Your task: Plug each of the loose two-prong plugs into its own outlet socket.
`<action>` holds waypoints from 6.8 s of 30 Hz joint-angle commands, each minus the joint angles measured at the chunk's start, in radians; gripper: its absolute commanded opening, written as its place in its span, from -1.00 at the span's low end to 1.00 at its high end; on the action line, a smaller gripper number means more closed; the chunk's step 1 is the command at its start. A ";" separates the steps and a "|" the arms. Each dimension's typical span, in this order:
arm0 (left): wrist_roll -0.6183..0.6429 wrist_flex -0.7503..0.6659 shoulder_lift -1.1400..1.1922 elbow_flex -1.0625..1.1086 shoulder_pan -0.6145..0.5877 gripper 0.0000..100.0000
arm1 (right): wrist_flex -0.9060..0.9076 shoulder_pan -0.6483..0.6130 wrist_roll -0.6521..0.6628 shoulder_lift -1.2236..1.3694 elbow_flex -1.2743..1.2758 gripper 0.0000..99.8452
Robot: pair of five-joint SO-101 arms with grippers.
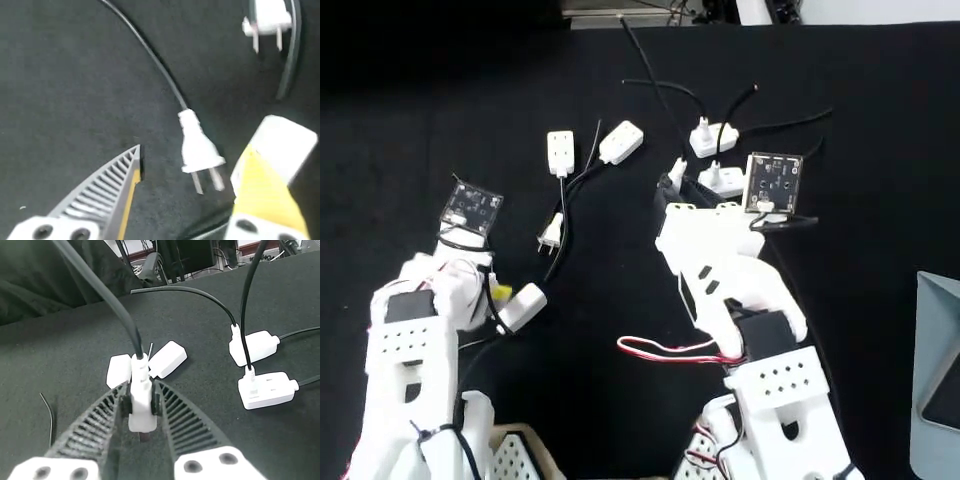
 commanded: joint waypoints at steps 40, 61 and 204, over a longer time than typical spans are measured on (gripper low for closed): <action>0.597 0.242 -0.838 -0.001 0.134 -0.39 | 0.408 -0.637 0.081 -0.018 -0.147 -0.98; 0.480 0.394 -0.839 -0.122 0.441 -0.39 | 0.400 -0.640 0.115 -0.018 -0.093 -0.98; 0.582 0.311 -0.839 0.102 -0.269 -0.39 | 0.176 -0.382 0.189 0.989 -0.688 -0.83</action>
